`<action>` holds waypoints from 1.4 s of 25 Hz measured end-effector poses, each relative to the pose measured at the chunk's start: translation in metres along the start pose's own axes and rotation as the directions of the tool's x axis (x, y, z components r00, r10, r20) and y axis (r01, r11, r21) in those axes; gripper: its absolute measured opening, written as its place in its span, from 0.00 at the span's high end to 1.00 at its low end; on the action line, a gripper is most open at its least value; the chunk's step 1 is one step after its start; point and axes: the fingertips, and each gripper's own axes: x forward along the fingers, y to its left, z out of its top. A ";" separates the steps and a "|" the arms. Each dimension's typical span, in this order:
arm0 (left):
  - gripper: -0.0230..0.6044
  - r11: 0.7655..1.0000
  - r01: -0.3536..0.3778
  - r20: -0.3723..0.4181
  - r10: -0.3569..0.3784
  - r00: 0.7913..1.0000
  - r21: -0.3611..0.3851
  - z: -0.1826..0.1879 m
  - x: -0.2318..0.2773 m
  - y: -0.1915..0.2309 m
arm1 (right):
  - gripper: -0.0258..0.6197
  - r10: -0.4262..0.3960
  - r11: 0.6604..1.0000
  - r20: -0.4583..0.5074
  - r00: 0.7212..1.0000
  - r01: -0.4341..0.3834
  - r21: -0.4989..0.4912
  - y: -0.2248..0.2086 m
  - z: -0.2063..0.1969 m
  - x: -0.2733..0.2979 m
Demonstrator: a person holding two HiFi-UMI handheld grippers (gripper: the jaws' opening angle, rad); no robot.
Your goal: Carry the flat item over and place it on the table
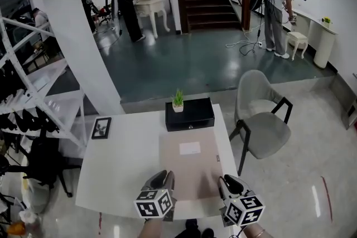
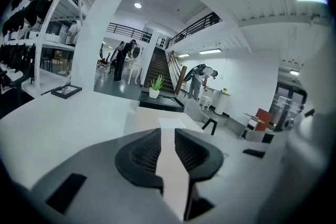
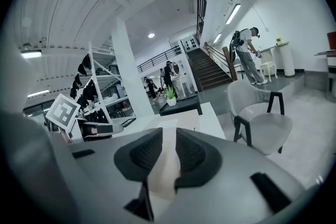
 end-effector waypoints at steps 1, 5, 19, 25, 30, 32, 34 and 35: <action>0.84 1.000 0.001 0.003 -0.001 1.000 0.001 -0.001 -0.003 -0.001 | 0.85 -0.001 1.000 0.003 1.000 0.001 -0.002 0.001 0.000 -0.002; 0.88 1.000 -0.004 0.012 0.004 1.000 0.007 -0.007 -0.014 -0.003 | 0.93 -0.003 1.000 0.005 1.000 0.003 -0.015 0.004 -0.001 -0.009; 0.92 1.000 0.003 0.043 -0.005 0.999 0.025 -0.011 -0.039 -0.014 | 0.96 0.019 0.999 0.008 1.000 -0.019 -0.043 0.010 -0.003 -0.024; 0.91 0.999 0.006 0.039 -0.008 0.999 0.042 -0.011 -0.041 -0.015 | 0.96 0.004 0.998 0.001 1.000 -0.004 -0.056 0.009 -0.003 -0.025; 0.91 0.999 0.006 0.028 -0.007 1.000 0.054 -0.012 -0.039 -0.014 | 0.96 0.005 0.998 -0.021 1.000 -0.006 -0.068 0.012 -0.008 -0.023; 0.91 0.999 0.008 0.027 -0.009 1.000 0.052 -0.012 -0.038 -0.013 | 0.96 0.006 0.998 -0.026 1.000 -0.008 -0.069 0.012 -0.009 -0.021; 0.91 0.999 0.012 0.022 -0.013 1.000 0.052 -0.013 -0.035 -0.011 | 0.96 0.006 0.998 -0.026 1.000 -0.008 -0.068 0.012 -0.010 -0.019; 0.91 0.999 0.015 0.019 -0.016 1.000 0.053 -0.013 -0.034 -0.011 | 0.96 0.005 0.998 -0.025 1.000 -0.007 -0.068 0.012 -0.010 -0.018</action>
